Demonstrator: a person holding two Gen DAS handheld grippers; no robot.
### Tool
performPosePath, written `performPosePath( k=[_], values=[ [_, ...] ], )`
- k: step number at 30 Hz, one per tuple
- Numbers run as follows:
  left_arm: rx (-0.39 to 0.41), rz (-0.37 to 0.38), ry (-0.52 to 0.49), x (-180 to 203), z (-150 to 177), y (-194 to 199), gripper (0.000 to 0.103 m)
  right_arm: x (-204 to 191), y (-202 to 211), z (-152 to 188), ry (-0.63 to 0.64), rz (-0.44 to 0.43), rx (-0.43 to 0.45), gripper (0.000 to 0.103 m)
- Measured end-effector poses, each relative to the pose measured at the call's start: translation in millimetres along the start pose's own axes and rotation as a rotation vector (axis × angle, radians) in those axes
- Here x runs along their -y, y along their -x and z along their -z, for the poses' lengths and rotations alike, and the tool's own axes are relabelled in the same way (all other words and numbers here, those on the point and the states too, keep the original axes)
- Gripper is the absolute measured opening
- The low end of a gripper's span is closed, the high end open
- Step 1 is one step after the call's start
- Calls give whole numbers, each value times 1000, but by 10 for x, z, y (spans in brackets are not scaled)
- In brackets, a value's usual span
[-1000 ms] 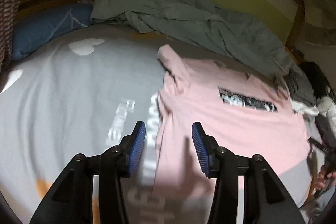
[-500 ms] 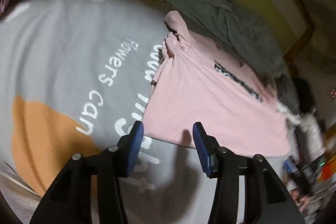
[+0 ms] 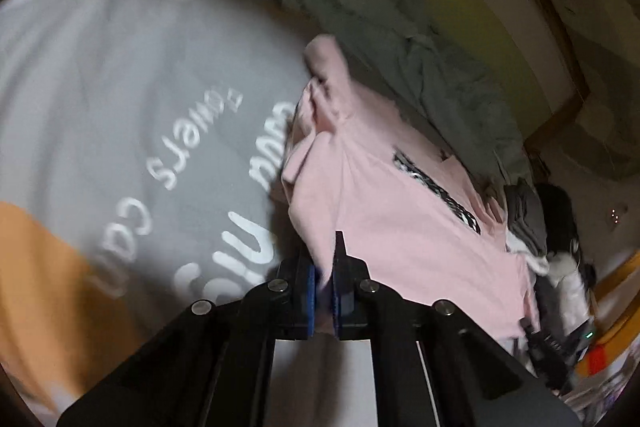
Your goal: Fold small clothes
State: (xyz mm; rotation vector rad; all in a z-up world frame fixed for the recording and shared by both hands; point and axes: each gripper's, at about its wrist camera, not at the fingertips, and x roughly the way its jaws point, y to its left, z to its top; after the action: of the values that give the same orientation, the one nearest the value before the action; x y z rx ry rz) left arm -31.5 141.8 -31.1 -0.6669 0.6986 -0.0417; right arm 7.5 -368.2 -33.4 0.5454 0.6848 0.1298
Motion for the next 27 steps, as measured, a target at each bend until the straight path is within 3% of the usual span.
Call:
performPosePath(
  k=[4,8,10,12,14,16,19,22,23,27],
  values=[
    [-31,-16,-25,23,86,235,5,4,443,153,-7,19,46,1],
    [-76,-35,-32,-75,241,431,5,41,736,383,-18,46,30,1],
    [-73,-72,-76,-68,284,498,6,21,876,546,-25,70,15,1],
    [-83,-149,-123,-56,325,487,13,-2,900,694,-19,107,-28,1],
    [-72,-186,-140,-53,324,481,15,-26,886,815,21,193,-35,2],
    [-32,-195,-179,24,275,546,23,-46,841,799,58,249,-28,9],
    [85,-264,-296,303,207,713,47,-163,919,643,99,252,38,14],
    [173,-284,-428,589,129,782,49,-326,962,454,199,293,109,37],
    [180,-274,-461,686,101,751,50,-369,963,351,229,287,128,50],
    [133,-143,-545,1084,57,468,51,-506,901,-117,309,249,174,54]
  ],
)
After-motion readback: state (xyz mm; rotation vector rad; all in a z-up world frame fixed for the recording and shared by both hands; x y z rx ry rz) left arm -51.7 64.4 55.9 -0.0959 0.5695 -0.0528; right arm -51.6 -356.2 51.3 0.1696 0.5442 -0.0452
